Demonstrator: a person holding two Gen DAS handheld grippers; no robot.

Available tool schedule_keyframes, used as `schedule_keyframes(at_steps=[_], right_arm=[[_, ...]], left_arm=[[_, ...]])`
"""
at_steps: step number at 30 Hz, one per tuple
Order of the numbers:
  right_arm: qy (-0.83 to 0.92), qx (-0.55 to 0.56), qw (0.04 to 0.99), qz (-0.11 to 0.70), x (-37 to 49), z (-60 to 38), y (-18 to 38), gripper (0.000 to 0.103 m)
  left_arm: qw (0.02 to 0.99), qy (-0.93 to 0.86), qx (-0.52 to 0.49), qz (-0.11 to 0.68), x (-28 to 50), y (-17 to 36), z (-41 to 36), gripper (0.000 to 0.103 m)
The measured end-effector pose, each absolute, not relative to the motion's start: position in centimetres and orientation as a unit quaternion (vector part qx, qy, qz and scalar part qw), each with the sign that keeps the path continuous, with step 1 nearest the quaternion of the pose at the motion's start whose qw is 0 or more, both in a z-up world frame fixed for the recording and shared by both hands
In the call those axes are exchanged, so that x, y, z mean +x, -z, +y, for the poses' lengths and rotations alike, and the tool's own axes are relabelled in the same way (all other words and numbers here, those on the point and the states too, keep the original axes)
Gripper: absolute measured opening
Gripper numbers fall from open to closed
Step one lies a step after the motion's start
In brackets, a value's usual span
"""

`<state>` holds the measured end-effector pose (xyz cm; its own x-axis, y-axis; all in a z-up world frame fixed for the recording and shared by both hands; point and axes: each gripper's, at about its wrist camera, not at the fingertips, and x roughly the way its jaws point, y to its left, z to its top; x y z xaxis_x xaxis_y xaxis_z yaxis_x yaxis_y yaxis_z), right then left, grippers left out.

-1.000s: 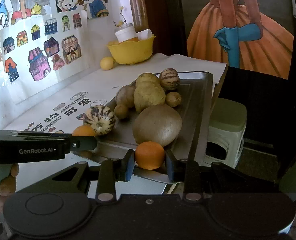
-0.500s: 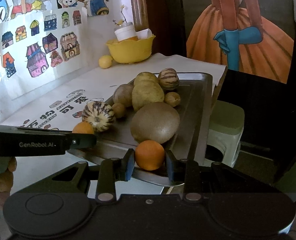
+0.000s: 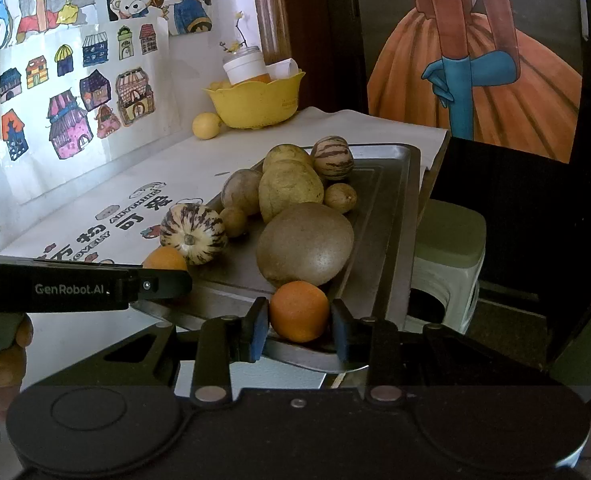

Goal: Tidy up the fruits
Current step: 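Open the right tool to release its orange while the left tool releases its orange on the tray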

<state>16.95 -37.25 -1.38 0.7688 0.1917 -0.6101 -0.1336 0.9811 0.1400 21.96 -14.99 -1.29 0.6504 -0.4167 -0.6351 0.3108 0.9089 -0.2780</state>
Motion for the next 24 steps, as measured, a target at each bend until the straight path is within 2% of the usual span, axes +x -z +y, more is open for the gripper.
schedule_keyframes(at_steps=[12, 24], right_arm=[[-0.084, 0.054, 0.941, 0.325, 16.5, -37.4, 1.3, 0.040], [-0.072, 0.027, 0.949, 0.306, 15.6, -36.9, 1.3, 0.051]], left_arm=[[0.905, 0.200, -0.082, 0.367, 21.8, 1.1, -14.5, 0.035], [0.905, 0.197, -0.094, 0.365, 21.5, 0.7, -13.8, 0.037]])
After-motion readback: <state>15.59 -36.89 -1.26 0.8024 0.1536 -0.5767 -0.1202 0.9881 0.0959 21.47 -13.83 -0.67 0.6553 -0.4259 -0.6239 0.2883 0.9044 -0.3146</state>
